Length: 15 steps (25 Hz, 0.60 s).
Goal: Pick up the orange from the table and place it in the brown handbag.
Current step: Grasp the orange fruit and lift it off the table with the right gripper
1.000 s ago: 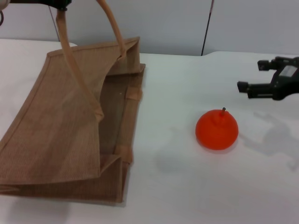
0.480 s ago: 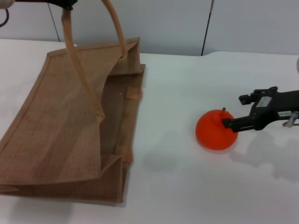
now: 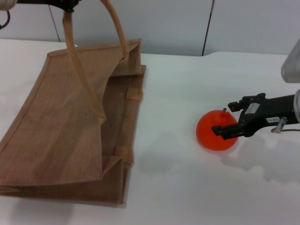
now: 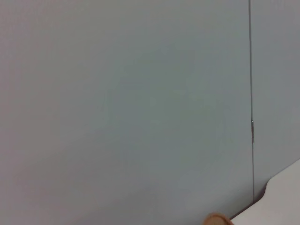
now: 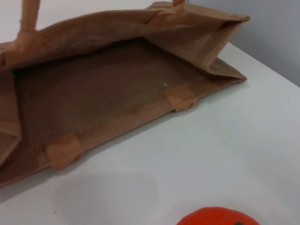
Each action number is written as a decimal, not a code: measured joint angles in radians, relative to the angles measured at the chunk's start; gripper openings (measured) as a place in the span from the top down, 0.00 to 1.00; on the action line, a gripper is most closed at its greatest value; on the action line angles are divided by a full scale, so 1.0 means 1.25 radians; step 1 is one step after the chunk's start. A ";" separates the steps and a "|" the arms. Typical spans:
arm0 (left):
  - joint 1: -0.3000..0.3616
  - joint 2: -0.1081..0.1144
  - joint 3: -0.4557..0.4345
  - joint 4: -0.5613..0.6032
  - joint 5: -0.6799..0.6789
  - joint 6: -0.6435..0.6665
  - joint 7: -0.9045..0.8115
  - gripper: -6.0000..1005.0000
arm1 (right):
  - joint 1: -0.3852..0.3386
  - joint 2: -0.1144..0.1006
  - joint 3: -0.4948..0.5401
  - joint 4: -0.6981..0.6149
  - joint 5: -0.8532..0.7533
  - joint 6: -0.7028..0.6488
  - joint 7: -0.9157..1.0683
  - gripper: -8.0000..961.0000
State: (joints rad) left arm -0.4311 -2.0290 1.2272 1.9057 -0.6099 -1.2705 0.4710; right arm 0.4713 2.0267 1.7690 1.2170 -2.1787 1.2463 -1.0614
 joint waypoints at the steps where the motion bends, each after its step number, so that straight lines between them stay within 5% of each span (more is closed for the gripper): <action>1: 0.000 0.000 0.000 0.000 0.001 0.000 0.000 0.87 | 0.005 0.000 0.000 -0.013 0.000 -0.008 0.000 0.07; 15: 0.000 0.000 0.000 -0.002 0.002 0.000 0.000 0.87 | 0.070 -0.002 -0.008 -0.097 -0.009 -0.045 0.011 0.07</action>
State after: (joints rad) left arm -0.4316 -2.0295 1.2272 1.9034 -0.6072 -1.2701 0.4709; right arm 0.5591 2.0248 1.7585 1.0955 -2.1898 1.1902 -1.0479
